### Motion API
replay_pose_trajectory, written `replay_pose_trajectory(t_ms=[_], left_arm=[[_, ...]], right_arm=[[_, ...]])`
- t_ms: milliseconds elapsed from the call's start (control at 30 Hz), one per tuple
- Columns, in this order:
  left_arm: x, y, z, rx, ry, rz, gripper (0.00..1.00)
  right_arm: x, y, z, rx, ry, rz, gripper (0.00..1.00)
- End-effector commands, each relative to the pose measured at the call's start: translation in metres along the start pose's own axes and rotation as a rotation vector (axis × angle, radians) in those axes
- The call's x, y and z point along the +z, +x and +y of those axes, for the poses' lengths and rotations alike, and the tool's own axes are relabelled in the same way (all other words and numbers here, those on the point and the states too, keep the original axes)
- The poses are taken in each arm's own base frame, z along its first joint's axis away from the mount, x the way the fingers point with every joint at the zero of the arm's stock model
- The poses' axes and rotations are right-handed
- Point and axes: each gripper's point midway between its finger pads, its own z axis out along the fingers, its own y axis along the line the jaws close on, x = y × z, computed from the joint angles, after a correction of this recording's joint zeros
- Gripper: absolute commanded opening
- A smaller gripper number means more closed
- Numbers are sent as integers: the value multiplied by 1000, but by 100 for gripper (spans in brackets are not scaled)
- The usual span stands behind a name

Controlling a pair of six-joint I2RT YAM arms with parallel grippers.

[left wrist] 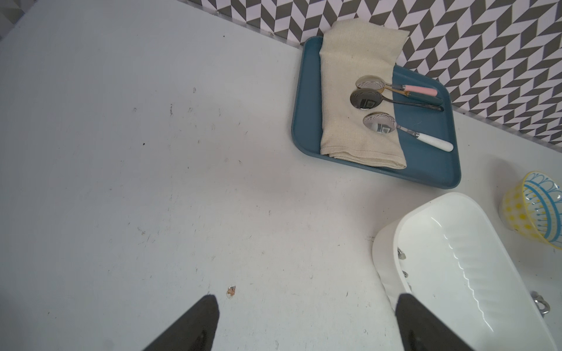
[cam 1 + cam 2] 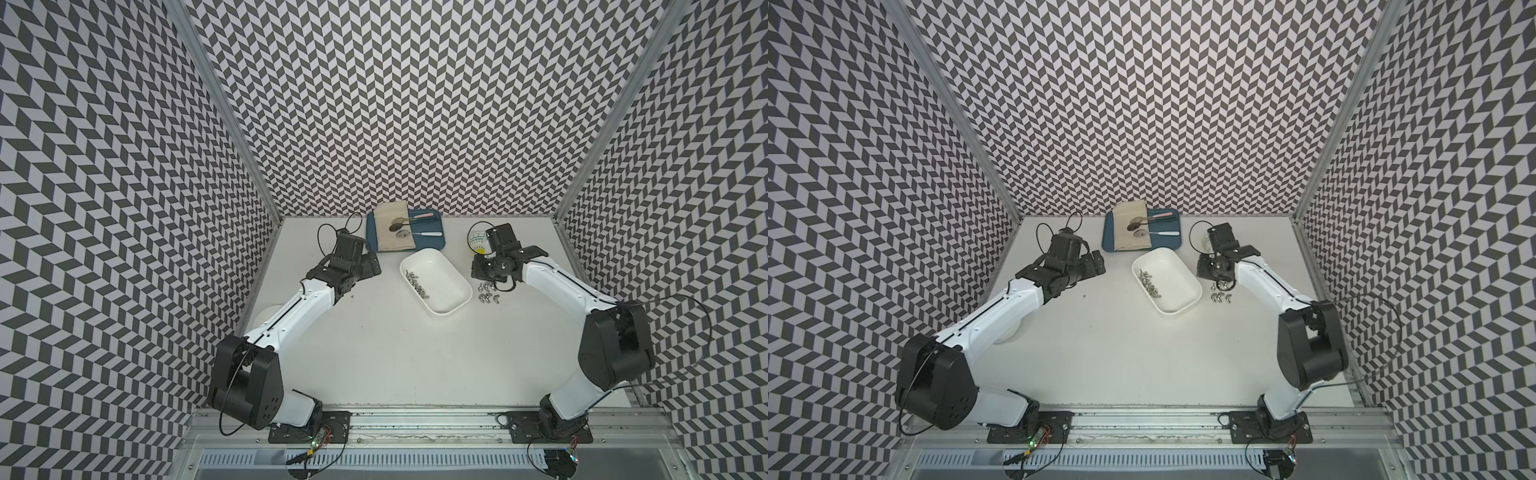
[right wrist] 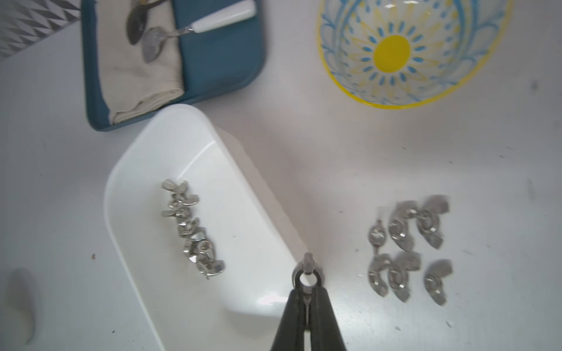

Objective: Take out the wing nut from the storage box
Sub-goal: Place the wing nut at the center of the board.

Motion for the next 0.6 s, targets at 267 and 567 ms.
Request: replay_pose_trajectory(t_ms=[267,567], left_arm=[[-1,-17,-16,12,39,-29,95],[-4,-17,-13,8,29,-33,95]], right_arm=[[30,73,-44,7,62,147,8],[49,80,-49,8,74,177,8]])
